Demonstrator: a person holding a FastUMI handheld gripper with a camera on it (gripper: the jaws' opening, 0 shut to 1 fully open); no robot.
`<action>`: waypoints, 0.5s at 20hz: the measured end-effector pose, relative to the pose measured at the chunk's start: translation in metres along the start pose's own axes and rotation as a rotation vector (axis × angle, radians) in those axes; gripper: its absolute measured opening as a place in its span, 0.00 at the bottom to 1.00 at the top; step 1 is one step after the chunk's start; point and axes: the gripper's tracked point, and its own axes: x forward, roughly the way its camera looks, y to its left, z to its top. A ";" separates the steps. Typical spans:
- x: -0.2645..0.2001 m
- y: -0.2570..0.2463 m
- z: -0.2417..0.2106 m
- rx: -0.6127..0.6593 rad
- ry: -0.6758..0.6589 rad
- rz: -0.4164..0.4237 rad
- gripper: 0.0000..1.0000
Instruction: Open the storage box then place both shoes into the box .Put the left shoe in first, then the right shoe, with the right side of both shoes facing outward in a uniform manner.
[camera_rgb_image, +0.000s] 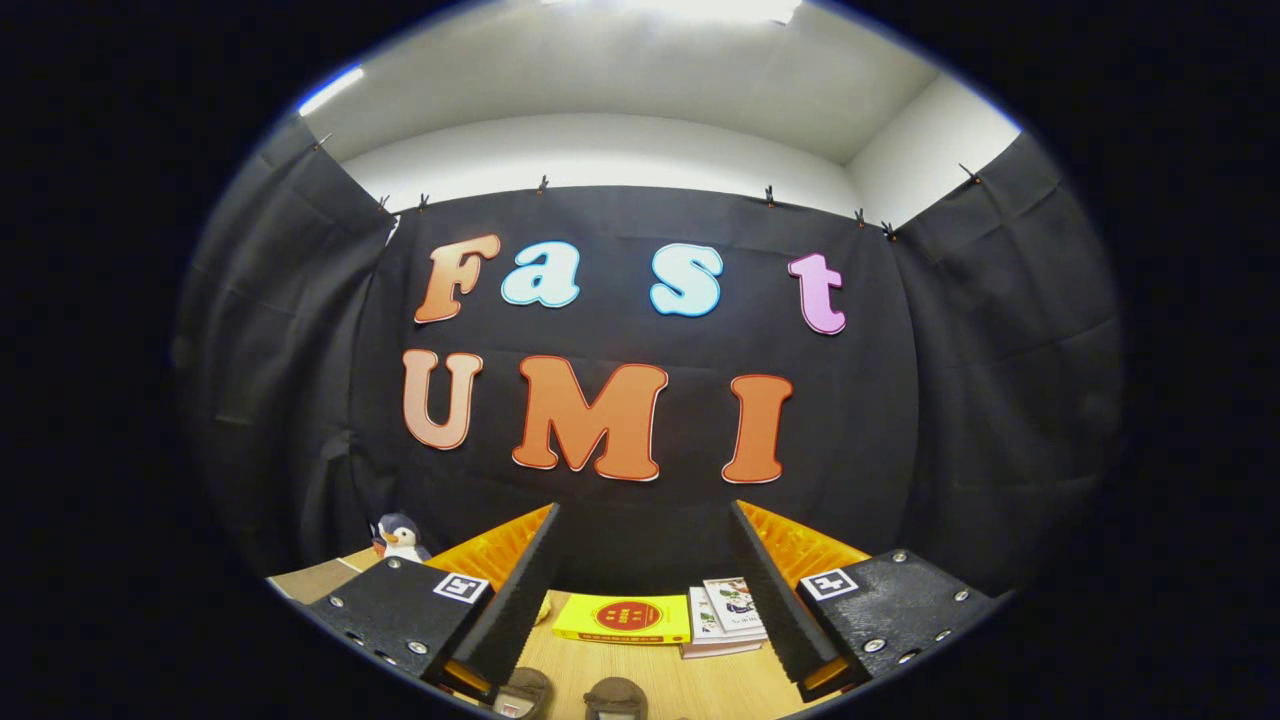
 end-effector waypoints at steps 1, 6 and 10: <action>0.001 0.001 0.004 -0.002 -0.010 0.001 0.97; 0.002 0.006 0.012 -0.010 -0.027 0.014 0.97; 0.002 0.005 0.013 0.005 -0.022 0.016 0.97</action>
